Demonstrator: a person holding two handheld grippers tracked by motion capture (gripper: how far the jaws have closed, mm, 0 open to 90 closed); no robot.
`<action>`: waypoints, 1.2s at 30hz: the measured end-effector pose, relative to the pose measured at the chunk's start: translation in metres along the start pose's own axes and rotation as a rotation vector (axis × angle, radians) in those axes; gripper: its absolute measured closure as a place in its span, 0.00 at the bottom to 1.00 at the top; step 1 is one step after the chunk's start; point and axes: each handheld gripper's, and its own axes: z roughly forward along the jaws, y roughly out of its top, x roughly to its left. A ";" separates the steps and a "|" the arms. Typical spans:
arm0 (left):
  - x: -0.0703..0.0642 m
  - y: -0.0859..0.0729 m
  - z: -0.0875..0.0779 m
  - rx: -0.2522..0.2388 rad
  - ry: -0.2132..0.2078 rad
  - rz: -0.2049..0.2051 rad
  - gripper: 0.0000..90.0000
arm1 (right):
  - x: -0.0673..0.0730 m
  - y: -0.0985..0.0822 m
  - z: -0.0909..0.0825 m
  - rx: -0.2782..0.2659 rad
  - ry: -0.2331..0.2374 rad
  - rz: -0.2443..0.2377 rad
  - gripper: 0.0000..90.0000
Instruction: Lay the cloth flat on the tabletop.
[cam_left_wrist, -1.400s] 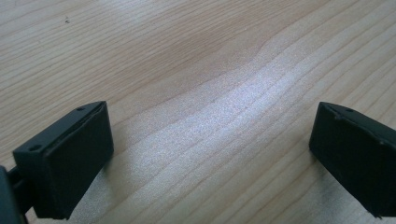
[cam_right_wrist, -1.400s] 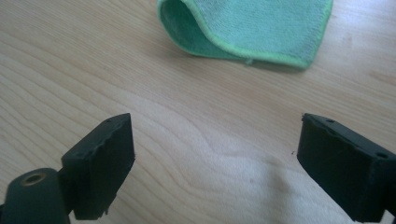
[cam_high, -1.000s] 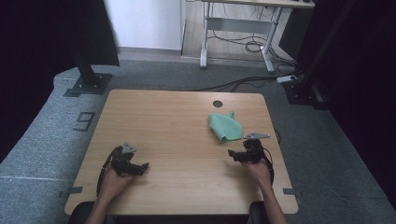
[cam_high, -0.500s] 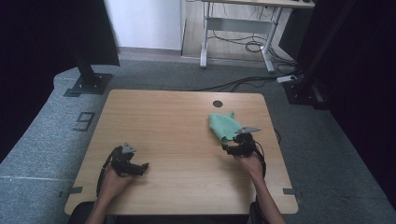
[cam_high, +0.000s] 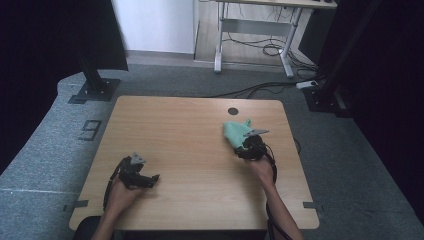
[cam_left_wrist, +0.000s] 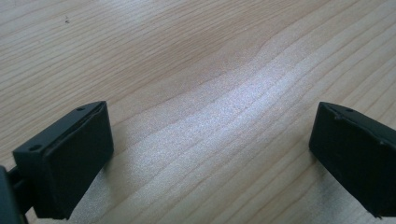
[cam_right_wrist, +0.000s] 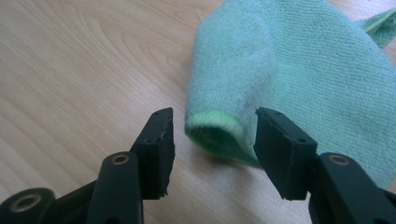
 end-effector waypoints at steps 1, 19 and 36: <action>0.000 0.000 0.000 0.000 0.000 0.001 0.00 | 0.000 0.001 0.001 0.000 -0.001 0.002 0.56; 0.000 0.000 0.000 0.000 0.000 0.001 0.00 | 0.023 -0.004 -0.002 -0.008 0.118 -0.023 0.93; 0.000 0.000 0.000 0.001 0.000 0.002 0.00 | 0.080 -0.013 -0.005 -0.003 0.266 -0.069 0.91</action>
